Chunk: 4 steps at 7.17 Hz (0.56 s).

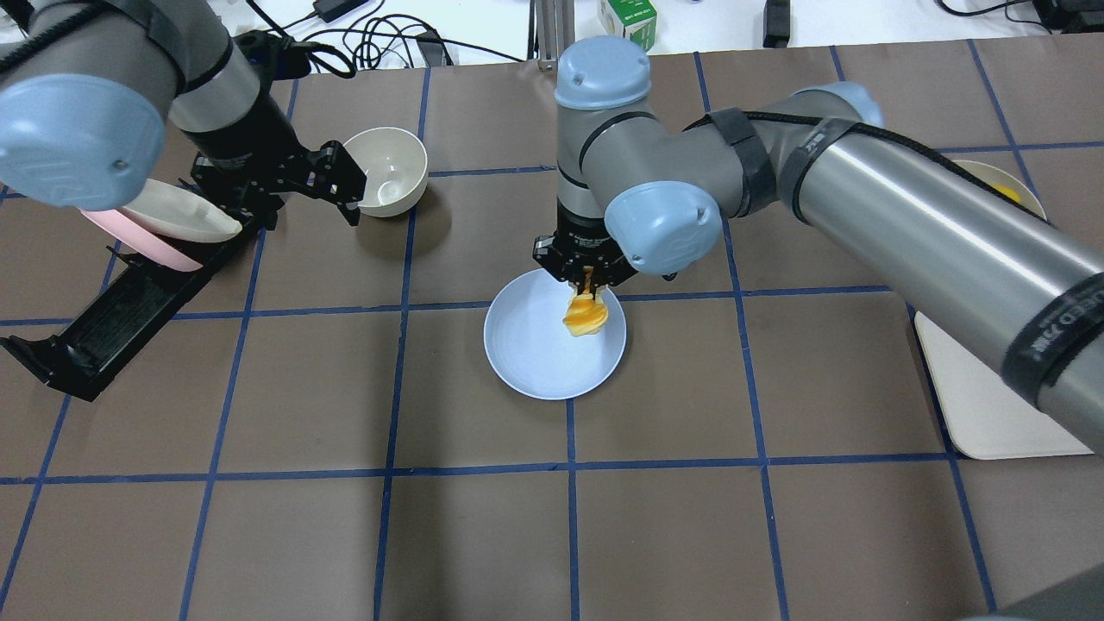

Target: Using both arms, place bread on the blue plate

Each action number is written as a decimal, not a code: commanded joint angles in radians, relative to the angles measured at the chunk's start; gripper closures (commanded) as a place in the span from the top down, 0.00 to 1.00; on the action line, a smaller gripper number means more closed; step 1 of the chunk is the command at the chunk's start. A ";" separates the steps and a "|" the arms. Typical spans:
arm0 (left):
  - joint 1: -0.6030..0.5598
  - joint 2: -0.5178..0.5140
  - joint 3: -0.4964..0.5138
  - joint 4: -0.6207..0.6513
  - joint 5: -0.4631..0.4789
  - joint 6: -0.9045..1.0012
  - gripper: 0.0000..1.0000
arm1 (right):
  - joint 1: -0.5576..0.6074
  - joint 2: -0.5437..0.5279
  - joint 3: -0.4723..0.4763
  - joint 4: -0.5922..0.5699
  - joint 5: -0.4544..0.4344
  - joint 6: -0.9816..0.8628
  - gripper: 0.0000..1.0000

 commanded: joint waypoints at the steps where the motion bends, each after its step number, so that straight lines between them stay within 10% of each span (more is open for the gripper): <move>1: -0.013 0.052 0.025 -0.052 0.015 0.017 1.00 | 0.039 0.034 0.056 -0.082 -0.001 0.007 0.00; 4: -0.088 0.077 0.065 -0.061 0.024 0.004 1.00 | 0.064 0.068 0.117 -0.242 -0.001 0.010 0.00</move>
